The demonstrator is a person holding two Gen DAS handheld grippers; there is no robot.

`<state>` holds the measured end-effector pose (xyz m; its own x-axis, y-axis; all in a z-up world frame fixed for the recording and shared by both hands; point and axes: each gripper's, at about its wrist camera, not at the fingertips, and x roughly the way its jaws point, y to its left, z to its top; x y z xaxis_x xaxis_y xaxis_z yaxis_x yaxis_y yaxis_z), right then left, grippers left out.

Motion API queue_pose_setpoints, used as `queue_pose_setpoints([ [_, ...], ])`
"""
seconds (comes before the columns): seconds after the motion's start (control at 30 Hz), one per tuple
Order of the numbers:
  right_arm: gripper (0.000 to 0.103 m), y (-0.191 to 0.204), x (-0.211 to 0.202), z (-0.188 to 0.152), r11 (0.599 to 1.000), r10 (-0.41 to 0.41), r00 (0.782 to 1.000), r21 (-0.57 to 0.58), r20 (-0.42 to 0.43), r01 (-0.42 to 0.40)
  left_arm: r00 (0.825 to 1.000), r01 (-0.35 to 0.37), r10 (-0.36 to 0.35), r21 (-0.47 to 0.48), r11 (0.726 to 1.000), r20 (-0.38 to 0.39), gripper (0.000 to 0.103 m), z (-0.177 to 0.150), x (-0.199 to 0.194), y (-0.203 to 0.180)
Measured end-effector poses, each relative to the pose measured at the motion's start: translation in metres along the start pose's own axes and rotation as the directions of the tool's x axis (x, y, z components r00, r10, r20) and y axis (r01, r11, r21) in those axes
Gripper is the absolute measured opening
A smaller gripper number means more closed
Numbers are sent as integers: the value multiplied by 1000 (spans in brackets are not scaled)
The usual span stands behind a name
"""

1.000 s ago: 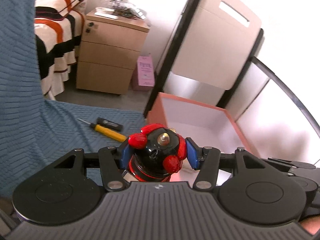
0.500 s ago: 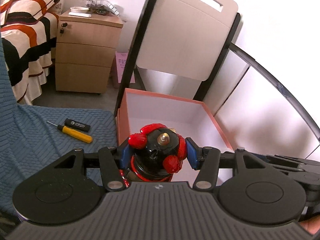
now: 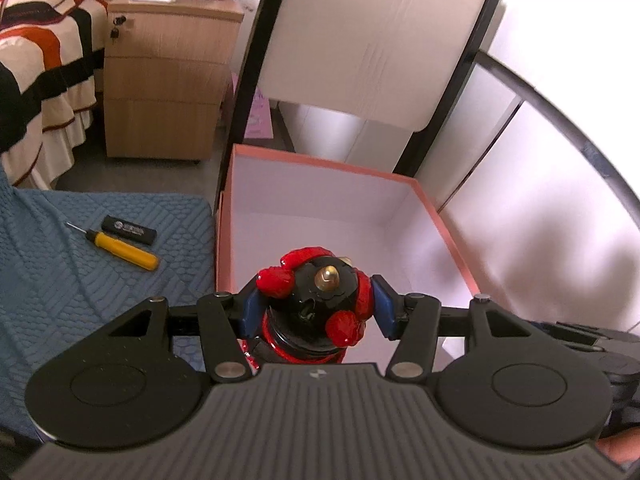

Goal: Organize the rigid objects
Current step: 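Lower the figurine into the box and open the left gripper while the right gripper lowers the charger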

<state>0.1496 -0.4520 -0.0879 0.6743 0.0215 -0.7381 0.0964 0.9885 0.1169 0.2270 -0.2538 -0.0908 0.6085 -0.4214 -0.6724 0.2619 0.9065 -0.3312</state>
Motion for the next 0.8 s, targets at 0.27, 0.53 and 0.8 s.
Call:
queue_pose_setpoints([
  [0.27,30,-25,44,-7,1000,7,996,20,-84,-6,998,-30,30,-2,1000,-63,61,2,44,-6],
  [0.53,30,-35,72,-5,999,24,992,27,-126,-21,992,-53,48,-33,998,-117,61,5,76,1],
  [0.8,30,-43,90,-3,999,32,989,45,-142,-26,989,-57,52,-38,998,-135,61,7,94,8],
])
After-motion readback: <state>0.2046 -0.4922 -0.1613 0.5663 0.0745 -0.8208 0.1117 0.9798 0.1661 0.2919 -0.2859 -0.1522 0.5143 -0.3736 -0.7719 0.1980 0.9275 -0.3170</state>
